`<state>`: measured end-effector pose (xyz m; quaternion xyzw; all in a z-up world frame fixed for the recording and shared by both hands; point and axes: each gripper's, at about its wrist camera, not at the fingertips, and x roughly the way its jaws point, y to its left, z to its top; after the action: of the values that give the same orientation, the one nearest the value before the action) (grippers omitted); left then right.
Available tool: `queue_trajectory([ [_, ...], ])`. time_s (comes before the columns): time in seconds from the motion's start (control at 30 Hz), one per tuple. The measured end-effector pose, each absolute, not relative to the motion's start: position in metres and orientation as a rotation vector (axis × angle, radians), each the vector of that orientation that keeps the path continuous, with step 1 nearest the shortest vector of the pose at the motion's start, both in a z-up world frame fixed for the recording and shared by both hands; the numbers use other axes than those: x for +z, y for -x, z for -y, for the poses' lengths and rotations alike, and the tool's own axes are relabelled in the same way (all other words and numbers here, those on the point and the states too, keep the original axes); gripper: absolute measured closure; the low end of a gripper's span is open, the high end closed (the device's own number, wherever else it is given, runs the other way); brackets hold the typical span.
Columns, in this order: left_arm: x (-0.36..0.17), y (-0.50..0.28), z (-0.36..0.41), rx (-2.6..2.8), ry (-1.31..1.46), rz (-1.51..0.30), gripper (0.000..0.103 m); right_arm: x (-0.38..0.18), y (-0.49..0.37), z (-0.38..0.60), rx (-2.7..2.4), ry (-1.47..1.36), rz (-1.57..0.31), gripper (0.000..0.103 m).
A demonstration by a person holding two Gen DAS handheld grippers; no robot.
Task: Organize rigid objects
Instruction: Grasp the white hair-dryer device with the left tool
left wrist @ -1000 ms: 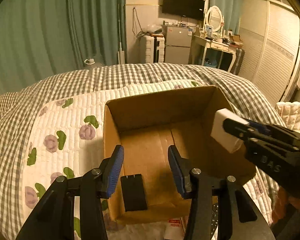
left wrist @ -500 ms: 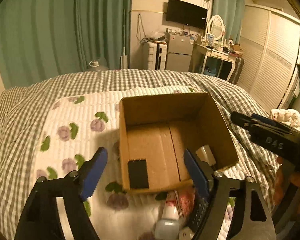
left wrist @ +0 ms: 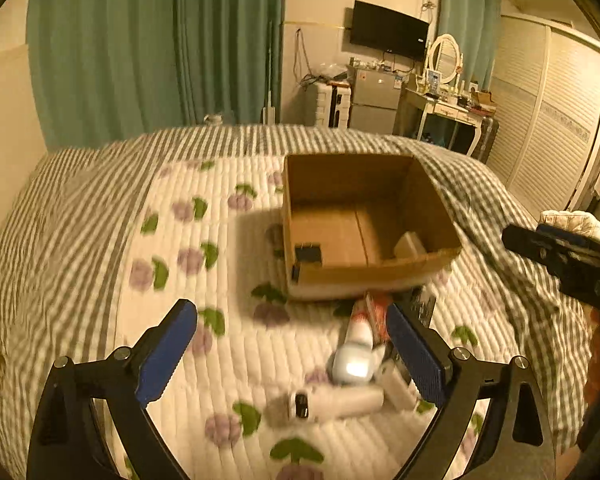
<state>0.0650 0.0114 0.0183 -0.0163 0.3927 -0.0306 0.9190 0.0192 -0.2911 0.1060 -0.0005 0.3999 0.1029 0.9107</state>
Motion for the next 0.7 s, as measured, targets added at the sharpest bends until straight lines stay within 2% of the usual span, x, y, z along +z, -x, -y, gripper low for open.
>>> queue_trajectory([
  [0.17, -0.02, -0.047, -0.02, -0.041, 0.052, -0.881, 0.006, 0.076, 0.007, 0.274, 0.265, 0.045, -0.893, 0.022],
  [0.5, -0.092, -0.042, -0.035, 0.016, 0.098, -1.034, 0.006, -0.032, 0.022, 0.24, 0.32, 0.2, -1.097, 0.023],
  [0.57, -0.093, -0.043, -0.036, 0.019, 0.106, -1.035, 0.006, -0.048, 0.024, 0.232, 0.322, 0.251, -1.127, 0.034],
  [0.63, -0.092, -0.041, -0.033, 0.012, 0.094, -1.029, 0.006, -0.062, 0.022, 0.226, 0.309, 0.301, -1.14, 0.039],
  [0.7, -0.094, -0.04, -0.028, -0.002, 0.074, -1.033, 0.006, -0.067, 0.021, 0.223, 0.32, 0.28, -1.134, 0.048],
])
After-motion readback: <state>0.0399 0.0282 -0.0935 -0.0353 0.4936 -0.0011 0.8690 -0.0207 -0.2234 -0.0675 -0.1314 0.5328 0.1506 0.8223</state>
